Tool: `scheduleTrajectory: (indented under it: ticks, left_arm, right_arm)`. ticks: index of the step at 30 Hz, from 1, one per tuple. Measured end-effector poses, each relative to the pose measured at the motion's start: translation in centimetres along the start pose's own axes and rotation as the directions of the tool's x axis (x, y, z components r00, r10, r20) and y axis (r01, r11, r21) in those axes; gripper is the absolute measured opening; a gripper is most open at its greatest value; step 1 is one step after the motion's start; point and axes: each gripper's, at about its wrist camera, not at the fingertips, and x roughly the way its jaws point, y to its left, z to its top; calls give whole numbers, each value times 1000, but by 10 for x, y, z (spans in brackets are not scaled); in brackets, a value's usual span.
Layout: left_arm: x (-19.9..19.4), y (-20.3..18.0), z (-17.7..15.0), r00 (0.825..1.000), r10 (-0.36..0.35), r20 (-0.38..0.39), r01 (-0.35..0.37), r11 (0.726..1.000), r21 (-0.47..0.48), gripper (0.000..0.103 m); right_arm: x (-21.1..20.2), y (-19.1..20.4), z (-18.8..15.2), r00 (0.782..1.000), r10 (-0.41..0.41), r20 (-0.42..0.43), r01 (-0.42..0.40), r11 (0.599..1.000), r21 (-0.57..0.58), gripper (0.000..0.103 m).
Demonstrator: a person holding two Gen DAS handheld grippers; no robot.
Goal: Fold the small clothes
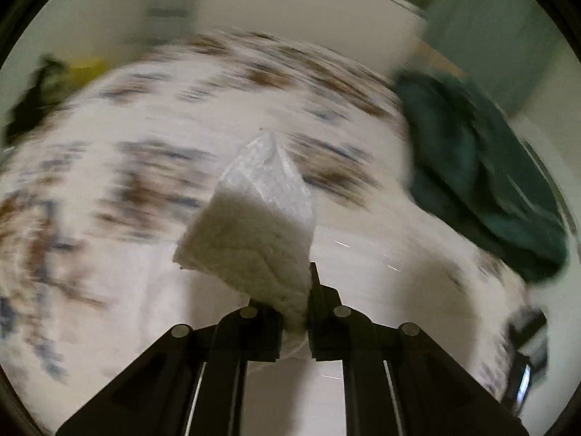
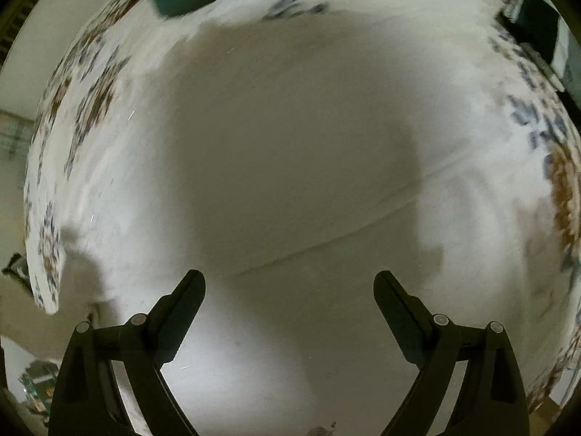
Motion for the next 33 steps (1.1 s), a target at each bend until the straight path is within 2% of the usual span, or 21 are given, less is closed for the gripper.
scheduleTrajectory:
  ticks: [3, 6, 8, 9, 10, 11, 12, 14, 17, 18, 19, 22, 24, 26, 28, 29, 30, 31, 33]
  left_arm:
    - [31, -83, -26, 992, -87, -88, 93, 993, 73, 9]
    - [57, -153, -51, 981, -75, -177, 104, 981, 161, 13]
    - [63, -181, -67, 978, -20, -208, 67, 973, 223, 15]
    - [63, -190, -74, 979, -4, -202, 56, 966, 251, 21]
    - [59, -194, -79, 982, -18, -190, 69, 962, 264, 27]
    - [55, -195, -81, 983, -24, -180, 73, 960, 271, 44]
    - [49, -193, -84, 986, -20, -163, 67, 957, 282, 68]
    - [38, -186, -89, 990, -6, -139, 45, 958, 283, 91]
    - [19, -148, -91, 992, 102, -78, -79, 964, 255, 92]
    - [8, -126, -91, 984, 167, -57, -150, 961, 232, 92]
    - [1, -110, -91, 978, 205, -46, -191, 958, 215, 92]
    - [-19, -55, -97, 944, 328, -35, -319, 935, 157, 92]
    - [-27, -16, -108, 910, 410, -58, -401, 907, 128, 92]
    - [-27, 8, -119, 884, 459, -91, -448, 886, 116, 92]
    - [-28, 37, -132, 850, 511, -127, -502, 859, 99, 92]
    - [-28, 45, -138, 842, 521, -140, -513, 853, 90, 92]
    - [-28, 57, -144, 831, 532, -163, -527, 846, 74, 92]
    - [-29, 66, -149, 822, 539, -184, -539, 840, 58, 92]
    - [-34, 83, -156, 812, 545, -210, -554, 832, 18, 92]
  right_arm:
    - [-15, -48, 20, 1000, -25, 7, 25, 1000, 18, 95]
    - [-26, -94, 27, 999, -41, 0, 41, 999, 28, 95]
    - [-32, -120, 28, 999, -35, -19, 35, 999, 37, 95]
    - [-35, -134, 27, 999, -29, -30, 30, 999, 42, 95]
    - [-39, -146, 29, 999, -17, -43, 19, 999, 49, 95]
    - [-42, -154, 26, 999, -3, -52, 6, 998, 56, 95]
    - [-46, -163, 26, 998, 16, -64, -12, 998, 64, 95]
    - [-54, -175, 20, 996, 49, -75, -43, 996, 74, 95]
    - [-62, -176, 17, 984, 155, -84, -146, 983, 111, 95]
    - [-61, -167, 21, 978, 195, -78, -185, 976, 114, 95]
    - [-63, -162, 25, 970, 231, -70, -222, 969, 109, 95]
    - [-52, -127, 43, 959, 273, -72, -271, 962, 40, 95]
    - [-32, -98, 59, 966, 242, -94, -244, 970, -13, 95]
    - [-8, -74, 71, 970, 204, -130, -213, 975, -62, 95]
    - [17, -56, 77, 974, 143, -177, -162, 982, -101, 92]
    - [24, -51, 77, 972, 132, -193, -155, 981, -114, 87]
    - [31, -44, 75, 970, 121, -209, -151, 979, -136, 60]
    - [33, -39, 72, 972, 92, -215, -130, 977, -170, 9]
    - [20, -27, 69, 992, 40, -116, -68, 967, -247, 7]
